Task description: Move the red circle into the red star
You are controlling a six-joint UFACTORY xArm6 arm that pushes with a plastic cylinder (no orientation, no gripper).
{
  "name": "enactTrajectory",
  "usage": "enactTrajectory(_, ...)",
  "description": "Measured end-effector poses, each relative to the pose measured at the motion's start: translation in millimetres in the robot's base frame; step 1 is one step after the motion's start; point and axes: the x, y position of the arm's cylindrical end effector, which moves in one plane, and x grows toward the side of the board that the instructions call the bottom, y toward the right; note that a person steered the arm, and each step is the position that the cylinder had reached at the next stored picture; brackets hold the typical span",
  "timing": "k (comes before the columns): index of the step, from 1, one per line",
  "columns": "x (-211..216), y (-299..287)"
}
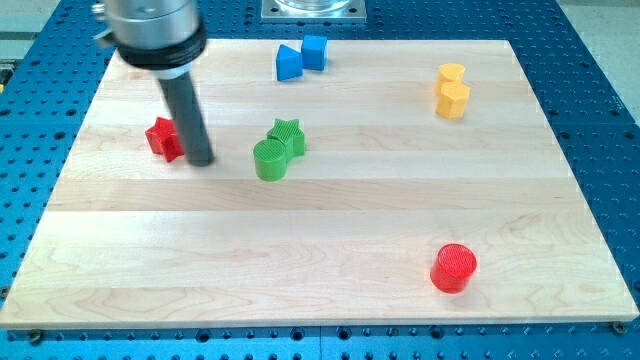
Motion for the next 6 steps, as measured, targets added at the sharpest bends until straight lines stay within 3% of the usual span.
enactTrajectory(2,-6.6,-69.5)
enactTrajectory(3,0.9,-74.3)
enactTrajectory(4,53.4,-37.5)
enactTrajectory(5,87.3,62.8)
enactTrajectory(6,87.2,219.1)
